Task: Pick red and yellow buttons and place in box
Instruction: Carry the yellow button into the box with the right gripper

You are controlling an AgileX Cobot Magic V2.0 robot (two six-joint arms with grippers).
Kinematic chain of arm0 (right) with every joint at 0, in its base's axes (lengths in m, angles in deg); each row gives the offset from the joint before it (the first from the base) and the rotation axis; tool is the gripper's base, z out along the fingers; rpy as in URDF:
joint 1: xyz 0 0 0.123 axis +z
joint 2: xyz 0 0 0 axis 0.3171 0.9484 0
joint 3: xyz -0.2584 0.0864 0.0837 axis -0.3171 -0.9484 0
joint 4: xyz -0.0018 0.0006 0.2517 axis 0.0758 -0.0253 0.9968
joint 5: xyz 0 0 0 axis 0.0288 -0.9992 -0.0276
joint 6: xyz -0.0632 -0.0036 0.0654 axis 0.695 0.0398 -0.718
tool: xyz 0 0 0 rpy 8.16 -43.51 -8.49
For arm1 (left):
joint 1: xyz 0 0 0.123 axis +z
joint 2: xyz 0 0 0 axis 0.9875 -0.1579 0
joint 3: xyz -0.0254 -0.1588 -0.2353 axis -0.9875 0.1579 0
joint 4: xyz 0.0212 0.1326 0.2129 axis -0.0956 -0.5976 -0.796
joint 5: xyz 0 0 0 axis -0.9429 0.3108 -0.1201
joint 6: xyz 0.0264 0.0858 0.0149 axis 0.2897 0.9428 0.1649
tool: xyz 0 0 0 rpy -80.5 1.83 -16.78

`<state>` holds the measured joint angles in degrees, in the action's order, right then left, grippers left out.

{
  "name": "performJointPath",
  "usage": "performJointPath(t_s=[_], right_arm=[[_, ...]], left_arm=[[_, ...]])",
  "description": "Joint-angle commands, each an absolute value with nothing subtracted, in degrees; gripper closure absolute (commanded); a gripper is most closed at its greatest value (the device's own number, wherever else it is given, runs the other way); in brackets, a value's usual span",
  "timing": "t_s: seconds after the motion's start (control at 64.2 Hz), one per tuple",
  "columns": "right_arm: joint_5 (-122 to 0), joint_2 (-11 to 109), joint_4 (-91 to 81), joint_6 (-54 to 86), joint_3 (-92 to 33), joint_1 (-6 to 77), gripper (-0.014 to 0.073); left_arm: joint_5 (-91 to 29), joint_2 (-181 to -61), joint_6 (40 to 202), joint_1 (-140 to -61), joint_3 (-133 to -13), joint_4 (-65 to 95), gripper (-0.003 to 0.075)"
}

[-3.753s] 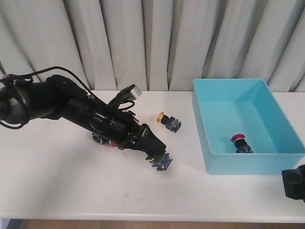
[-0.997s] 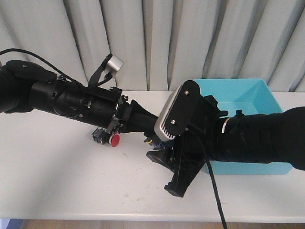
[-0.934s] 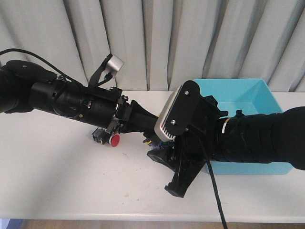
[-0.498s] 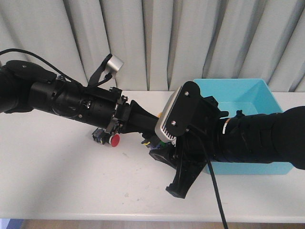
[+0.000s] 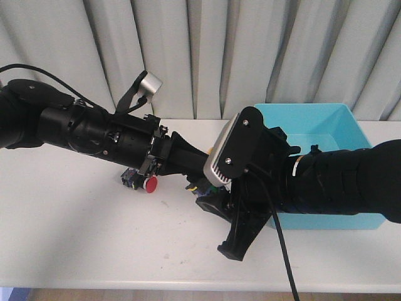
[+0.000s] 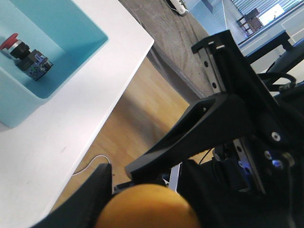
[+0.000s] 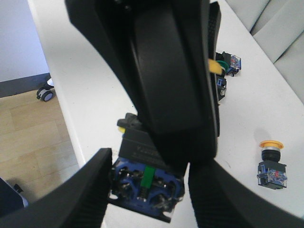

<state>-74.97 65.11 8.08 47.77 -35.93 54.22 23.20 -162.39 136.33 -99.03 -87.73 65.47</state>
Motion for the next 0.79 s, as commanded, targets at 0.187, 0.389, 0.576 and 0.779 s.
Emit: performJointPath(t_s=[0.187,0.389,0.576,0.779], right_arm=[[-73.1,63.8,8.2,47.5,-34.1,54.0,0.0405],[-74.8,63.2,1.6,43.0,-34.1,53.9,0.0405],[-79.1,60.2,-7.7,32.6,-34.1,49.0,0.0405],[-84.5,57.6,-13.9,21.5,-34.1,37.9,0.0403]], left_arm=[[25.4,-159.5,136.8,-99.2,-89.0,71.3,0.0045],[25.2,-159.5,137.2,-98.2,-89.0,70.4,0.0032],[24.7,-159.5,137.2,-95.8,-89.0,66.2,0.0066],[22.0,-159.5,137.2,-95.7,-89.0,56.0,0.0122]])
